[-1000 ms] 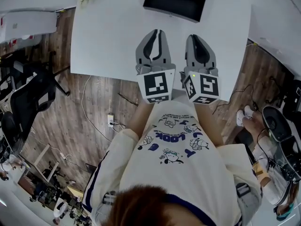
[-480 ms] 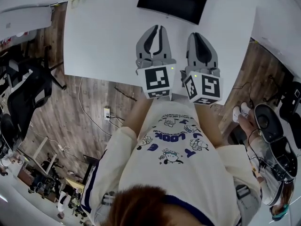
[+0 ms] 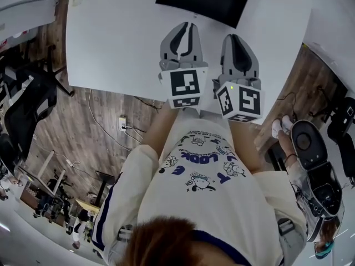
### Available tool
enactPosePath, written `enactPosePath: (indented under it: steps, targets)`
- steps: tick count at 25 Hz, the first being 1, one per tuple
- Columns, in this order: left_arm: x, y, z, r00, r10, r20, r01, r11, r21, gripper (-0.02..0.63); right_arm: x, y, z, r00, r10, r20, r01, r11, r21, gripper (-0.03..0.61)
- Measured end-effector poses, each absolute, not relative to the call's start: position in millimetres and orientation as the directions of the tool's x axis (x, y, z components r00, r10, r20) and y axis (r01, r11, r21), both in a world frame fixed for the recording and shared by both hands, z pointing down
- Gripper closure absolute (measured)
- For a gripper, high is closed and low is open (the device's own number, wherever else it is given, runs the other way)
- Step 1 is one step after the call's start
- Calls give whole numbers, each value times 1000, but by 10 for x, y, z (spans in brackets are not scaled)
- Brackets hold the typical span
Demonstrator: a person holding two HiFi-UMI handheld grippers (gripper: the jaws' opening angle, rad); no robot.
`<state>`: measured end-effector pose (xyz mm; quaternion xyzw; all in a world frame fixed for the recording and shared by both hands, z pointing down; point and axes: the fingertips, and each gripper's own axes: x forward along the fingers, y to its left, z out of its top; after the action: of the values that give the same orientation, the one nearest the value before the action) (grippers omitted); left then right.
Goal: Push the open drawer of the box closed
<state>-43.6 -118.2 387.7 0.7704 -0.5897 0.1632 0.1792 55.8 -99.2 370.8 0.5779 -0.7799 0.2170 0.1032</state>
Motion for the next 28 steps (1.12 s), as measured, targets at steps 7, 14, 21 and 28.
enactPosePath:
  steps: [7, 14, 21, 28]
  targets:
    - [-375, -1284, 4099, 252, -831, 495, -966, -243, 84, 592, 648, -1047, 3863, -305, -846, 438, -948, 224, -228, 535]
    - [-342, -1317, 4308, 248, -813, 527, -967, -238, 88, 592, 683, -1055, 3984, -315, -830, 460, -945, 228, -236, 535]
    - [-367, -1363, 4454, 236, -805, 545, -971, -221, 95, 591, 683, -1061, 4098, -319, -814, 485, -944, 228, -238, 535]
    - [-382, -1372, 4602, 268, -779, 566, -963, -237, 130, 508, 652, -1053, 4160, -318, -810, 493, -944, 222, -245, 535]
